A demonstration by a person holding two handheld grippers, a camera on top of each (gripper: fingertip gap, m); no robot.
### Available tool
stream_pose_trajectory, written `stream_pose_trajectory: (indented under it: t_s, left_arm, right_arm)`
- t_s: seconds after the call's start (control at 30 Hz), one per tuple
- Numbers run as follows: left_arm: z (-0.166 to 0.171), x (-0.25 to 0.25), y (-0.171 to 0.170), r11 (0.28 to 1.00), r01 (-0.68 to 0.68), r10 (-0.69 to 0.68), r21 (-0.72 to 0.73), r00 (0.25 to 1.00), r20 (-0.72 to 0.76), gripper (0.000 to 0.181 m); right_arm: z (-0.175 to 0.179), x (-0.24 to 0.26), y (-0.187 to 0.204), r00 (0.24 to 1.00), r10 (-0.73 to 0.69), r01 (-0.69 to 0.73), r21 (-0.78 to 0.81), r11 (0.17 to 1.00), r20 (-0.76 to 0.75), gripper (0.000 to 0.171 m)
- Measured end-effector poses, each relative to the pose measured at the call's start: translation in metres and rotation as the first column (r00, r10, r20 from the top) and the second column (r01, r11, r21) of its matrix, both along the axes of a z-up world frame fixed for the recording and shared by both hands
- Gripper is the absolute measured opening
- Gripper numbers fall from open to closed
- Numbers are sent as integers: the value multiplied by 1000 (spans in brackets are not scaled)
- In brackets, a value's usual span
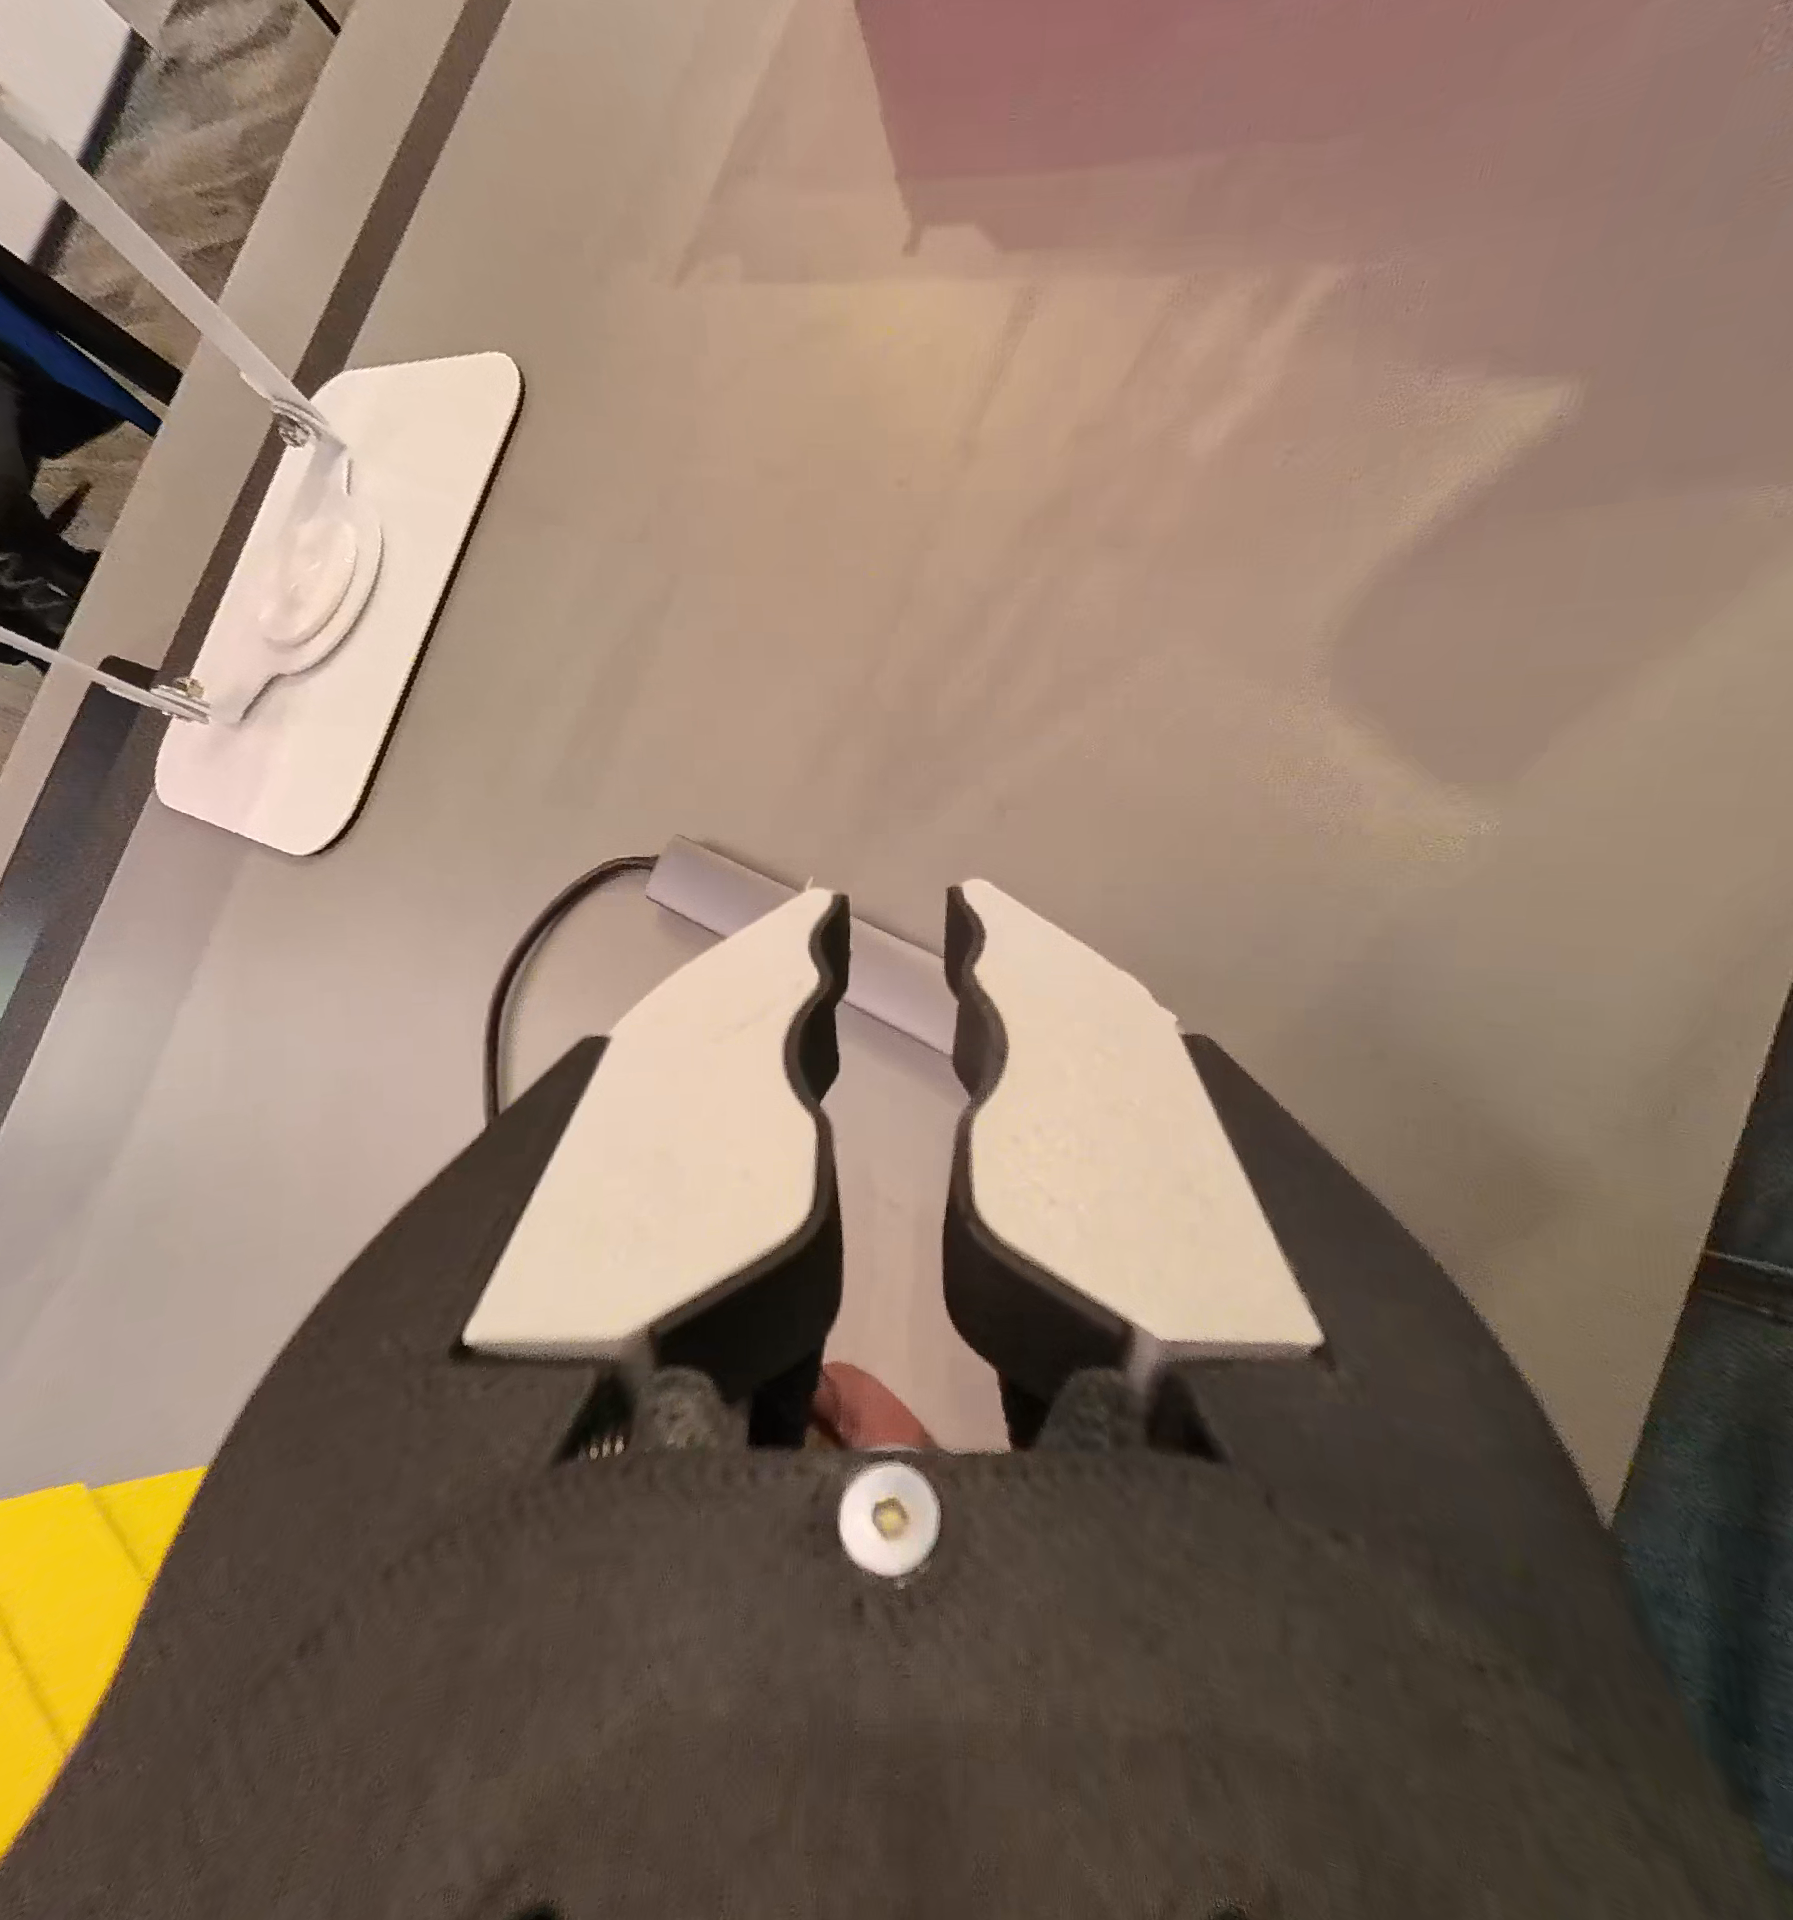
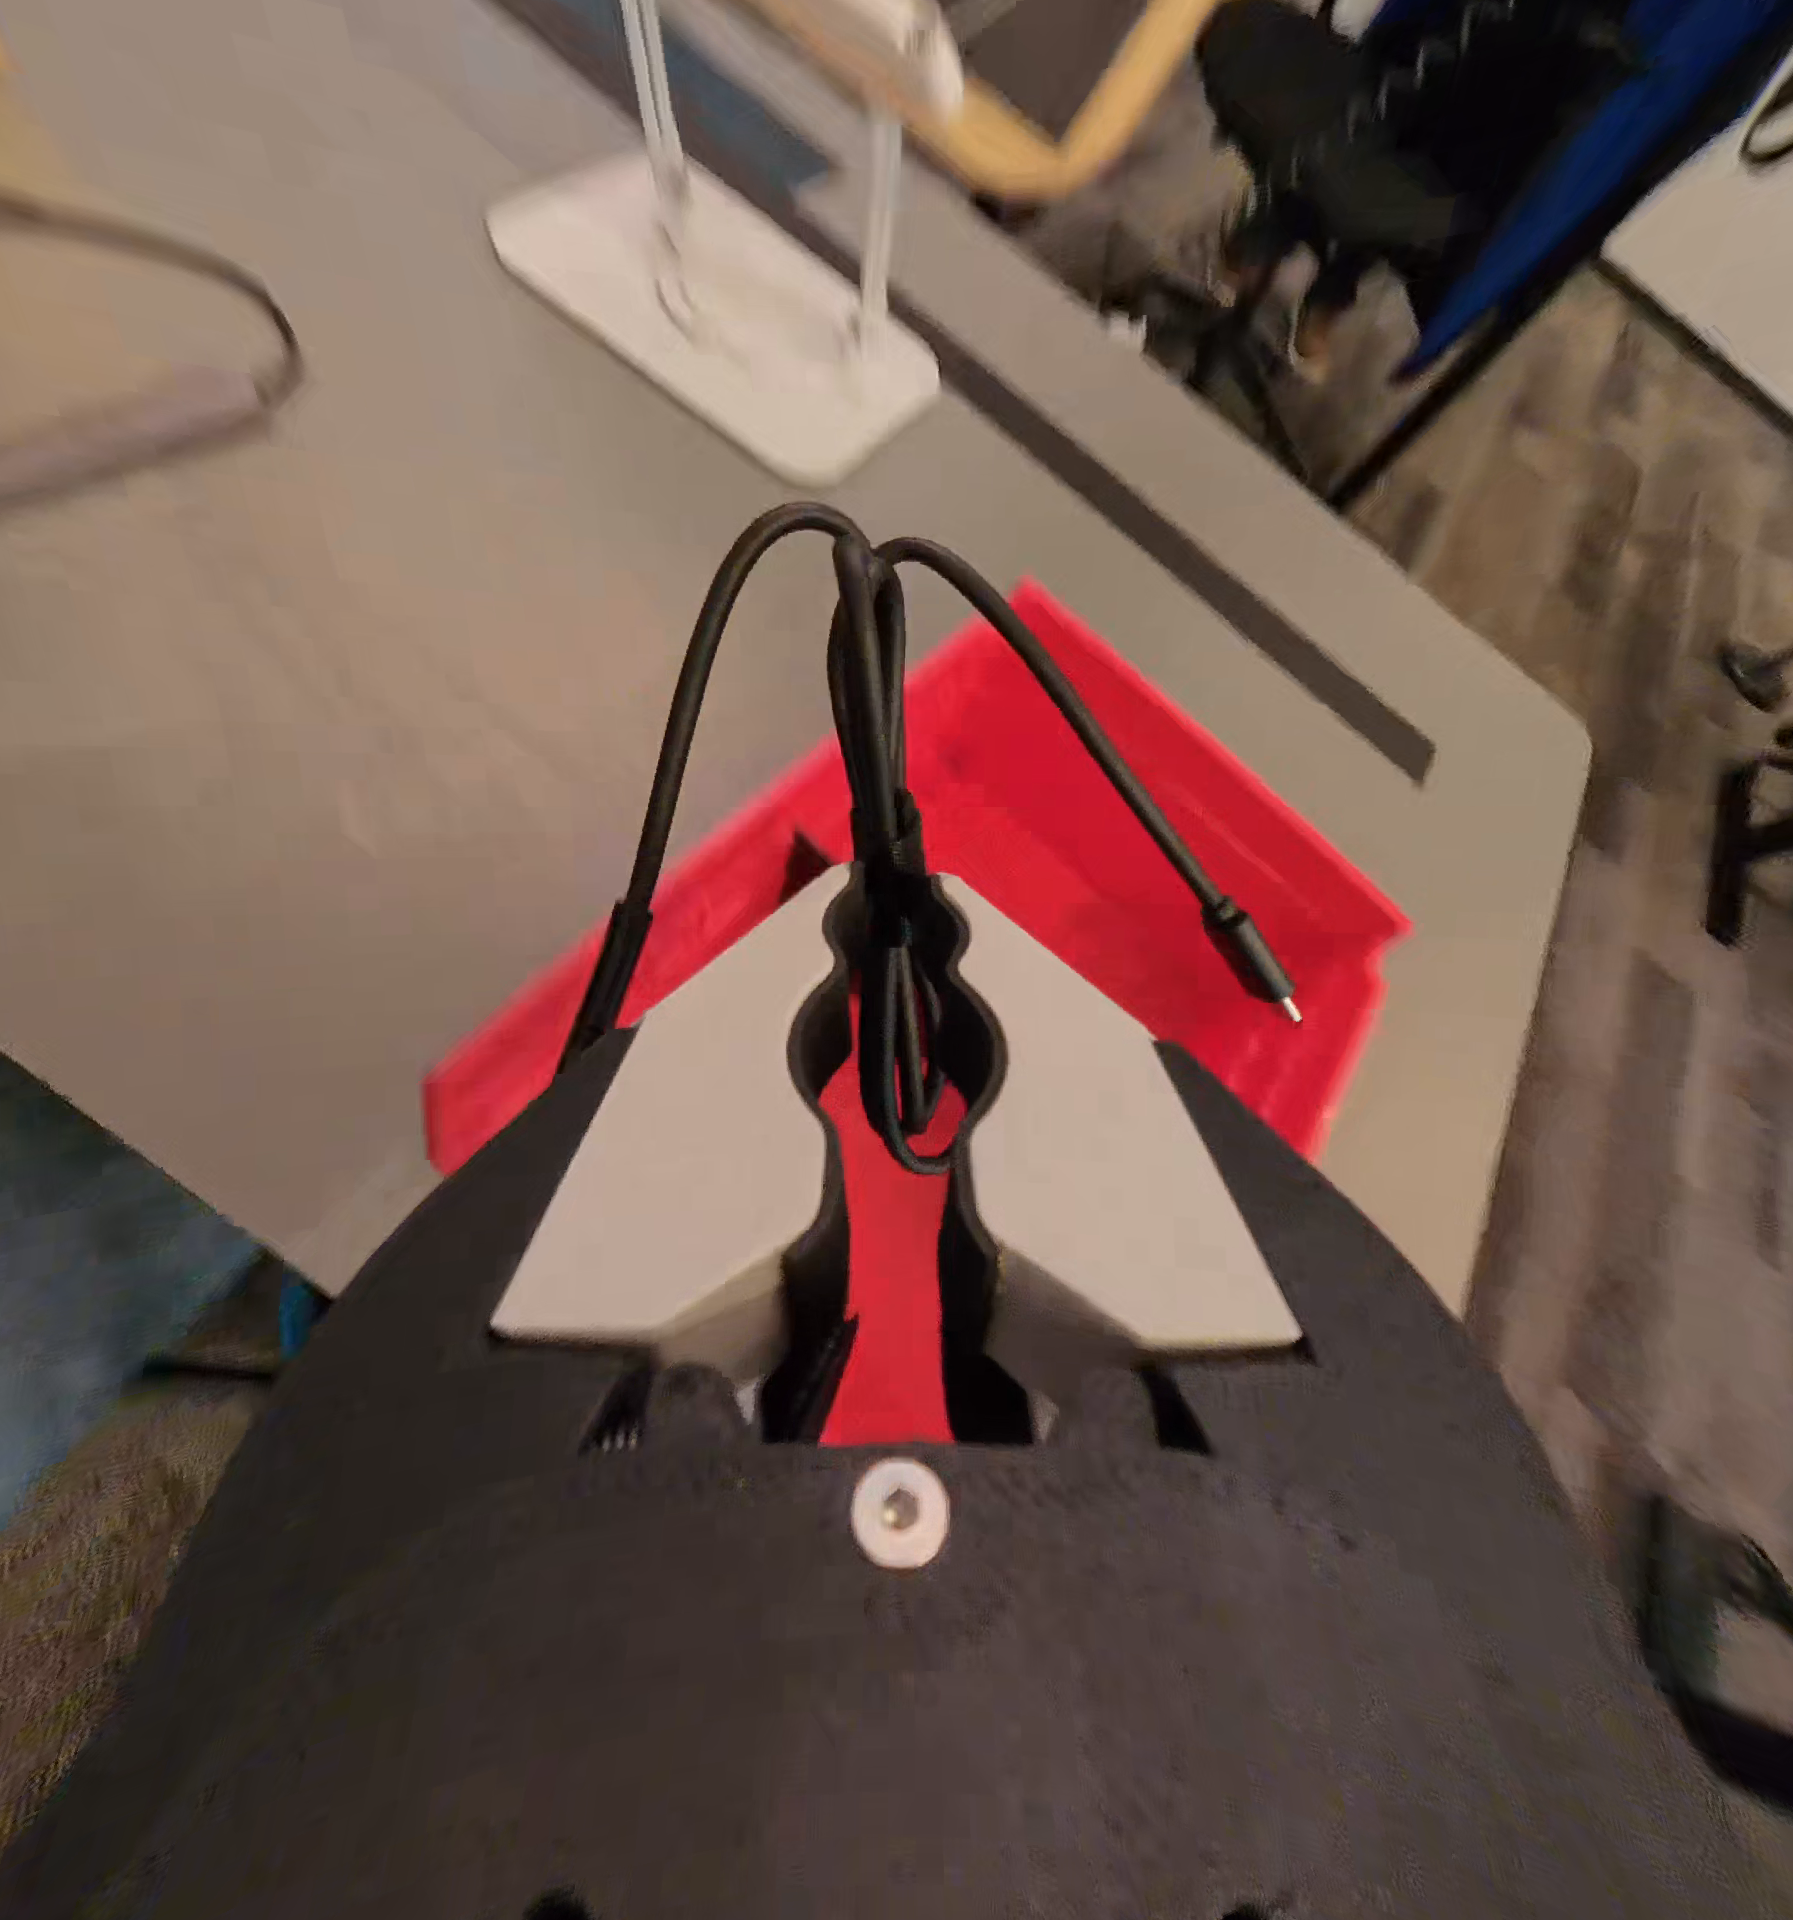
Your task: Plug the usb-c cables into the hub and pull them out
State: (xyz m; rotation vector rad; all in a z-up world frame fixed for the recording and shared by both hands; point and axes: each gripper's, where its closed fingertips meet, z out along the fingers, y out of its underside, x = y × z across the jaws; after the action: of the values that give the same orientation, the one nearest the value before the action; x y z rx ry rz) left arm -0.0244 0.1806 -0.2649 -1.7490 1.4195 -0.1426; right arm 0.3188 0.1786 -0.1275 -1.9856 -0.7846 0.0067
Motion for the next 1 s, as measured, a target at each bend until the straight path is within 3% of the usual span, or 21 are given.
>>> stream_pose_trajectory:
  t_s: [0.03, 0.2, 0.33, 0.53, 0.67, 0.8, 1.0]
  left_arm:
    - [-1, -1, -1, 1000, 1, -1, -5, 1000, -4, 16]
    - [-9, -3, -3, 1000, -1, 1, -8, 999, -45, 16]
    - [-15, -6, -5, 1000, -6, 5, -9, 998, -66, 16]
    - [-23, -12, -8, 1000, -19, 17, -23, 997, -77, 16]
    - [-25, -12, -9, 999, -17, 15, -27, 997, -81, 17]
    - [-26, -14, -9, 999, -23, 20, -25, 996, -91, 17]
    - [-30, -23, -13, 997, -53, 48, -50, 994, -95, 19]
  right_arm:
    - [-10, 13, -5, 999, -20, 21, -26, 999, 44, 7]
    - [-62, 50, -14, 970, -61, 85, -97, 992, 237, 8]
    - [-107, 68, -11, 903, -65, 132, -130, 983, 425, 9]
    - [-158, 59, -8, 876, 65, 56, -234, 971, 477, 9]
    - [-157, 46, -10, 882, 184, -52, -297, 953, 434, 12]
    - [-133, 68, 1, 837, 116, 33, -261, 965, 535, 11]
    - [-80, 44, 0, 868, 93, 5, -196, 981, 487, 18]
